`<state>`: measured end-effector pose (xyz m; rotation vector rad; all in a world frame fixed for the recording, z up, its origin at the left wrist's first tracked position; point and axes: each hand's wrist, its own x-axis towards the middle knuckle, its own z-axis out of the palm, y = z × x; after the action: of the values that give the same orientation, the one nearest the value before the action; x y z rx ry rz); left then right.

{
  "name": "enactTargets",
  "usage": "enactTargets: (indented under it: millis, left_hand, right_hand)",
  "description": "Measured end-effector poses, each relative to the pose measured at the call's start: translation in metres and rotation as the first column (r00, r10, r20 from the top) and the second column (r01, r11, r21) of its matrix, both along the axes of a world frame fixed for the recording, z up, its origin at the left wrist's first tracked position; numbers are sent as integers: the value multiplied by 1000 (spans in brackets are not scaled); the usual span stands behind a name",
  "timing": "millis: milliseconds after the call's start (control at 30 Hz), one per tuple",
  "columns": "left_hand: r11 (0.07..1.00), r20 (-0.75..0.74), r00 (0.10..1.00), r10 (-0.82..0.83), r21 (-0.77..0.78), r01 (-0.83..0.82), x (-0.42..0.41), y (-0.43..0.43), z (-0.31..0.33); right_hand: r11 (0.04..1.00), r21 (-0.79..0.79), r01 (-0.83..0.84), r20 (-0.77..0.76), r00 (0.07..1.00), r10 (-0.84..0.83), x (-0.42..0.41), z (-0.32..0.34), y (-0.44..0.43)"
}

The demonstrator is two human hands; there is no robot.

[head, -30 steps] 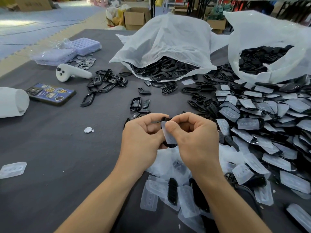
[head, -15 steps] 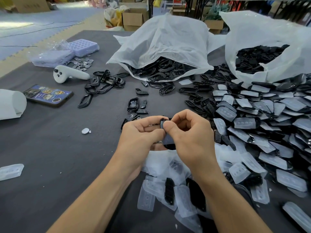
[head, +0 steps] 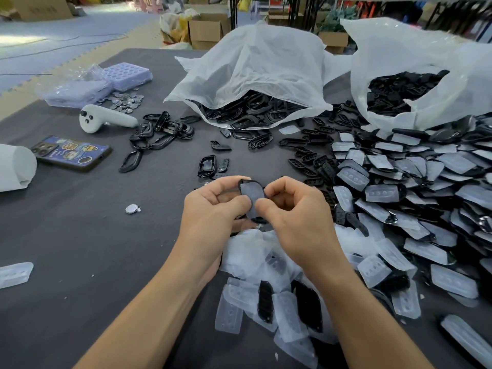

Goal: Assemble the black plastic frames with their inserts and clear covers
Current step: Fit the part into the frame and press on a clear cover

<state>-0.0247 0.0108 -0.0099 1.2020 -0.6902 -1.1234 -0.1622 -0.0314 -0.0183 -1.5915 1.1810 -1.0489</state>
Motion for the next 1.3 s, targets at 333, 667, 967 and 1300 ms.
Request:
enactTargets:
  millis: [333,667,967,1300]
  left_hand:
    - [994,178,980,84,58,-95,5,-1,0]
    - [999,225,974,27,29,-34,6,-1,-1]
    - [996,324,942,91,-39,-82,7,-1,-4]
    - [997,346,936,-72,4,75,13,-3,-5]
  right_hand:
    - [999,-44,-2,-40,999,0,1,0,2]
    - [999,-14,-30,-7,1000,29,0,2,3]
    - [996,5,-94,3,996,94,4,1,5]
    - [983,115,-142,175,977,121,-7,9,0]
